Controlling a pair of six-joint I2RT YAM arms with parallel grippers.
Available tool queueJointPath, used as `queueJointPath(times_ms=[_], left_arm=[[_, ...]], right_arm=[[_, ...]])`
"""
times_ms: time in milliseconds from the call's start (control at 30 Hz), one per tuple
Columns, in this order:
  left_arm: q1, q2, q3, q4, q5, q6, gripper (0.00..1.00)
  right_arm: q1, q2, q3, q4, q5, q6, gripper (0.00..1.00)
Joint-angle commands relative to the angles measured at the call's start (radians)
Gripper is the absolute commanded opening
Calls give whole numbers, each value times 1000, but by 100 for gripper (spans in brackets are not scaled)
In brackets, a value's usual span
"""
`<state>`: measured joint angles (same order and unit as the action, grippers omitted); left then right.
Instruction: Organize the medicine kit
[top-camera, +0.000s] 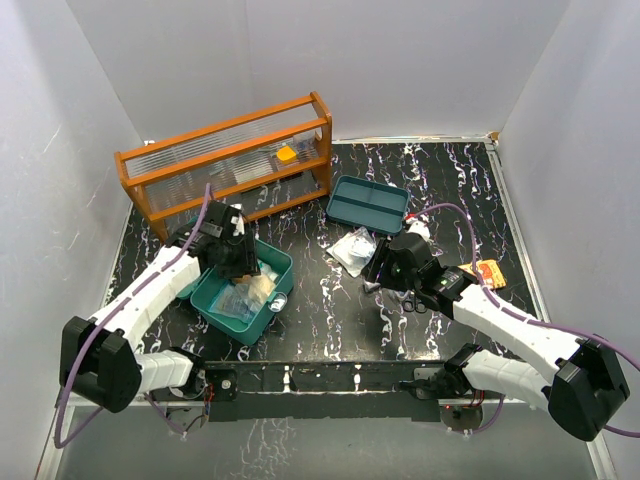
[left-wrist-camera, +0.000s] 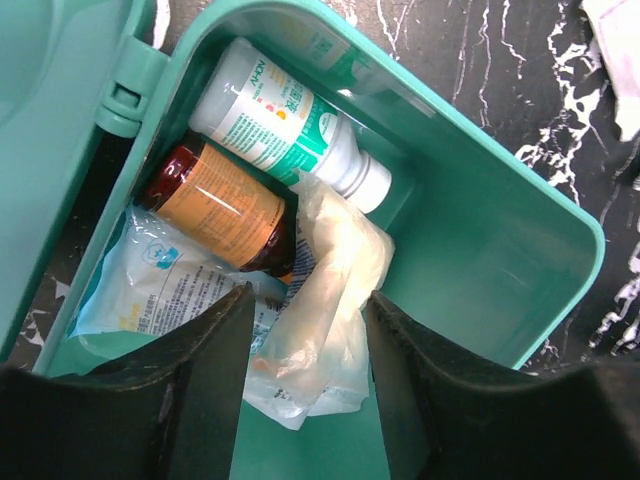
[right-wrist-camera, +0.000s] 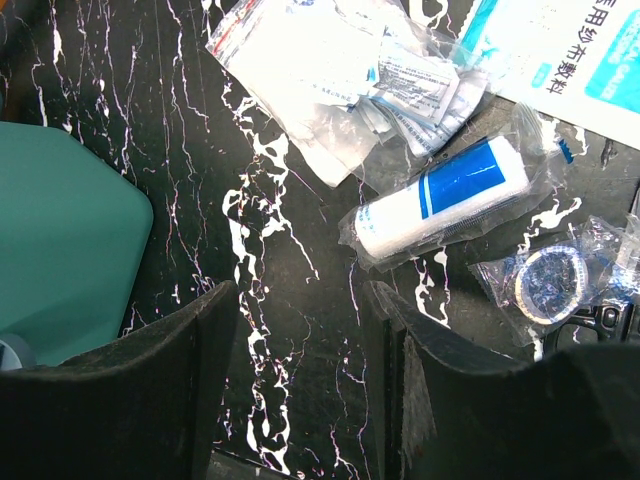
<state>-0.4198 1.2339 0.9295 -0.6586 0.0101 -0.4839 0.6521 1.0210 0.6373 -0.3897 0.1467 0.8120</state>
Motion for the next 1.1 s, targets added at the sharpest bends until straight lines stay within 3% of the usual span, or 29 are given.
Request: queueJointPath(times_ms=[0,233,500,733,1067], left_arm=[[60,7,-3,-11,201,54,45],[107,20,-43,-15,344,67,38],[111,46,-50,-24,351,73,30],[111,38,-26,-64,301,107,0],[111,-92,86,-206,187,90,0]], right_arm=[[-5,2,13,51,7,-15,50],[-4,1,16,52,10,-17,50],[-3,-4,16,57,11,-18,50],[-4,-8,18,57,22,-22,50],[-5,-4,27,75,21,-30,50]])
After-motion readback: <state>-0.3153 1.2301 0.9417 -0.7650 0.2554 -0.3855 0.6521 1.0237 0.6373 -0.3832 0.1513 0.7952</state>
